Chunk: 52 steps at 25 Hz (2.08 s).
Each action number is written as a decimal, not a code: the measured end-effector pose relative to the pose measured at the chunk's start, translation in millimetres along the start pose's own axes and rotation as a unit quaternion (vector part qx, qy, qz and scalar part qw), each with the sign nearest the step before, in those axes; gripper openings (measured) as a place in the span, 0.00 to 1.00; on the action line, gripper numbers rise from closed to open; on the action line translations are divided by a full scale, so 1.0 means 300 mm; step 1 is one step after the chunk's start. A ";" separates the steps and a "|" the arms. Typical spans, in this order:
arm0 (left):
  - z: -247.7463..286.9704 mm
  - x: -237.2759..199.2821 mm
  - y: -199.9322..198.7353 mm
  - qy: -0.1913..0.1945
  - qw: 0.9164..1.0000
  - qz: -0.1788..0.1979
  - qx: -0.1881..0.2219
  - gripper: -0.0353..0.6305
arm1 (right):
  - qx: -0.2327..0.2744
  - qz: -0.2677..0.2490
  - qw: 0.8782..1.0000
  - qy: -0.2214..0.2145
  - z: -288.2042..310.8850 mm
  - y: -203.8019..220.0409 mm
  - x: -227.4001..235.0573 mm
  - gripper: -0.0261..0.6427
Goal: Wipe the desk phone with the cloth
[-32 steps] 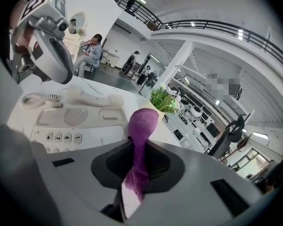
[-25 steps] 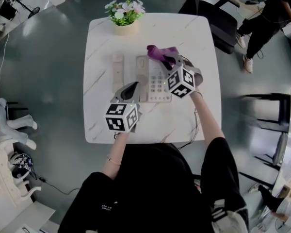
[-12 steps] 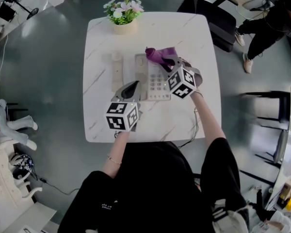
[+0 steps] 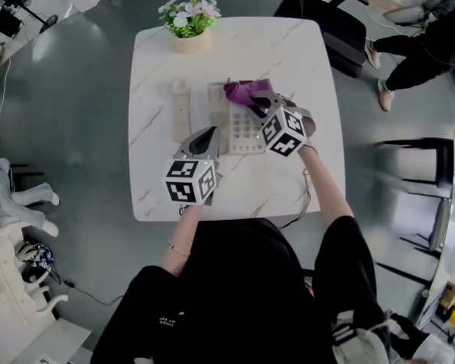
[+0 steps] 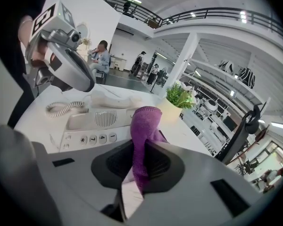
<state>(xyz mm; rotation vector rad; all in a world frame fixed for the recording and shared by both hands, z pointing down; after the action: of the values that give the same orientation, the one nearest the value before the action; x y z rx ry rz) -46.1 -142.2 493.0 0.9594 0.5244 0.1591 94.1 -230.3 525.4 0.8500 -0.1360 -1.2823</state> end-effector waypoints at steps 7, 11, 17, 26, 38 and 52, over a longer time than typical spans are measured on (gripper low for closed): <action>-0.016 0.008 0.010 0.000 1.000 0.001 0.000 0.05 | -0.006 0.003 1.000 -0.014 -0.014 0.011 -0.028 0.10; -0.026 0.014 0.011 -0.001 1.000 0.002 0.002 0.05 | -0.008 0.004 1.000 -0.020 -0.021 0.014 -0.045 0.10; -0.044 0.020 0.012 -0.002 1.000 0.003 0.004 0.05 | -0.011 0.004 1.000 -0.025 -0.035 0.018 -0.064 0.10; -0.061 0.036 0.026 -0.003 1.000 0.004 0.007 0.05 | -0.013 0.011 0.999 -0.038 -0.054 0.036 -0.106 0.09; -0.103 0.065 0.049 -0.004 1.000 0.005 0.008 0.05 | -0.018 0.010 0.998 -0.059 -0.087 0.042 -0.167 0.10; -0.132 0.082 0.071 -0.014 1.000 0.008 0.012 0.05 | -0.022 0.008 0.996 -0.088 -0.111 0.066 -0.245 0.09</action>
<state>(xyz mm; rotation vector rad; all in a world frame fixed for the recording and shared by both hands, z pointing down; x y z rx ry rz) -42.4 -92.0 483.3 0.9877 0.4937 0.1545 103.9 -149.3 540.7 0.6955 -0.2531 -1.3400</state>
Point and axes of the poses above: the fingertips, and each gripper's own axes: z forward along the fingers, x to its right, y out of its underside, the point moved 6 cm from there along -z, backward along the fingers, and after that the axes turned 1 degree about -y, right-handed, at the moved point
